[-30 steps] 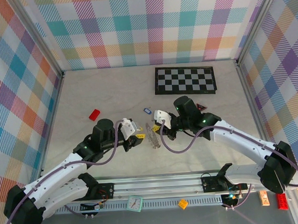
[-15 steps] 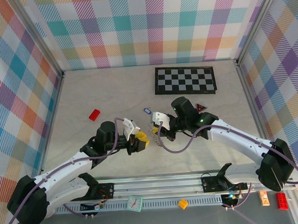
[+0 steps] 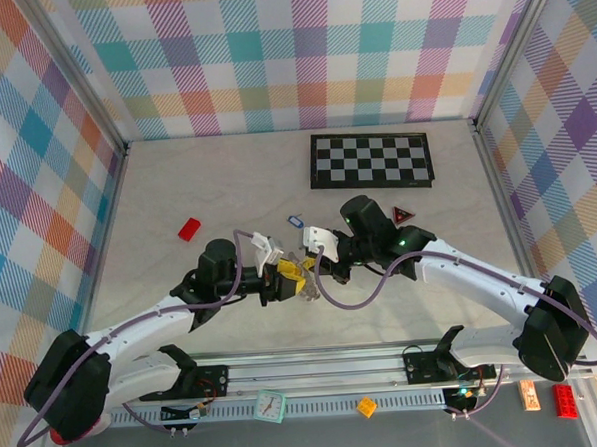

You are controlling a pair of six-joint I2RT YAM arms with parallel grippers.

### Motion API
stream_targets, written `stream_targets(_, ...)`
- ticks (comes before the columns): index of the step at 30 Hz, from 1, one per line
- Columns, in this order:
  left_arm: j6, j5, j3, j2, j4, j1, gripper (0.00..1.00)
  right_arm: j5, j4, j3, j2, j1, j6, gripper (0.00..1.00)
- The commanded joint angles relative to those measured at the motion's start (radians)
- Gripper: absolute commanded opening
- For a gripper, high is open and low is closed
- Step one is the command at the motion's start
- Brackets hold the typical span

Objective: Put the keys on the keyring

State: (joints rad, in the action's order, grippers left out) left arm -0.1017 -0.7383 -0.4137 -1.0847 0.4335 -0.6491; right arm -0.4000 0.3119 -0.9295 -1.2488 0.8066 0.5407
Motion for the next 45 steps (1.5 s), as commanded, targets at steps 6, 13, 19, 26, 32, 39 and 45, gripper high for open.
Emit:
stream_targets(6,0.005,-0.037,0.007,0.044,0.049,0.006,0.3,0.0,-0.019,-0.021,-0.003,0.015,0.028,0.0)
stream_targets(13,-0.003,-0.055,0.003,0.059,0.05,-0.006,0.27,0.005,-0.031,-0.024,-0.008,0.017,0.019,0.0)
stream_targets(19,0.058,0.065,-0.011,0.103,-0.027,-0.028,0.23,0.008,-0.032,-0.026,-0.008,0.022,0.015,0.0)
stream_targets(26,0.123,0.158,-0.057,0.09,-0.143,-0.069,0.2,0.007,-0.037,-0.025,-0.006,0.026,0.004,0.0)
stream_targets(32,0.136,0.201,-0.066,0.099,-0.159,-0.078,0.06,0.013,-0.034,-0.025,-0.003,0.028,0.002,0.0)
stream_targets(39,0.237,0.235,-0.066,0.152,-0.224,-0.099,0.0,0.026,-0.027,-0.028,-0.006,0.028,-0.004,0.0)
stream_targets(45,0.42,0.232,-0.066,0.199,-0.329,-0.139,0.19,0.03,-0.011,-0.033,-0.008,0.029,-0.002,0.0)
